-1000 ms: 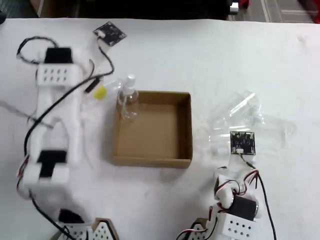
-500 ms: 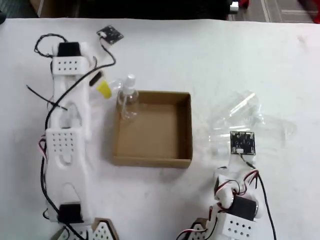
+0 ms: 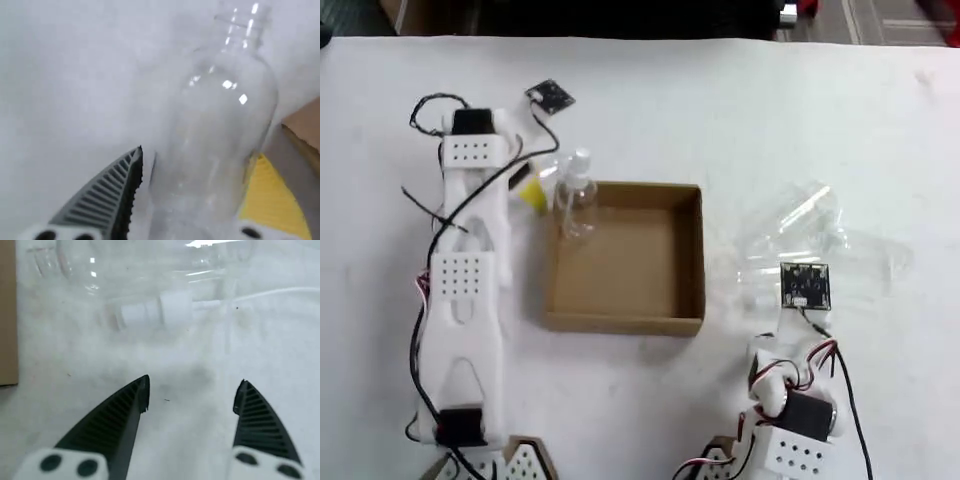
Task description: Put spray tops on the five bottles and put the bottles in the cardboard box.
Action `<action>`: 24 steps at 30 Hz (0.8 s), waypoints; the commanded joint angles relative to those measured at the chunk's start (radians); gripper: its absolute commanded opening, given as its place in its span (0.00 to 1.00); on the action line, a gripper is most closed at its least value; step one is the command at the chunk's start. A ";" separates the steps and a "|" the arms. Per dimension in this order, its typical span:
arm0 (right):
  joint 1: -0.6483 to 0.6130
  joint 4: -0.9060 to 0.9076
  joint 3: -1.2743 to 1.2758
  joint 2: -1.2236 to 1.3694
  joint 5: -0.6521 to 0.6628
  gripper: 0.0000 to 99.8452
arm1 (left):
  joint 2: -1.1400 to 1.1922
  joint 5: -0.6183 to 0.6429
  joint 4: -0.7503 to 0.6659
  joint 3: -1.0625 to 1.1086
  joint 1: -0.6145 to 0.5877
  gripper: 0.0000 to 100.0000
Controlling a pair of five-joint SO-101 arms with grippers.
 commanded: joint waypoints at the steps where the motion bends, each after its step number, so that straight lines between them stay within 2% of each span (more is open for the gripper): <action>1: -0.008 0.007 0.009 0.002 0.003 0.25 | 0.005 -0.011 0.011 -0.087 -0.004 0.24; 6: -0.008 0.007 0.009 0.002 0.003 0.25 | 0.002 -0.003 0.080 -0.216 -0.010 0.09; 10: -0.007 0.007 0.009 0.002 0.003 0.25 | -0.088 0.018 0.126 -0.198 -0.010 0.04; 16: -0.007 0.007 0.009 0.002 0.003 0.25 | -0.331 0.330 0.129 -0.195 -0.087 0.04; 20: -0.007 0.007 0.009 0.002 0.003 0.25 | -0.532 0.400 0.130 -0.086 -0.160 0.04; 24: -0.007 0.007 0.009 0.002 0.003 0.25 | -0.786 0.402 0.129 0.176 -0.193 0.04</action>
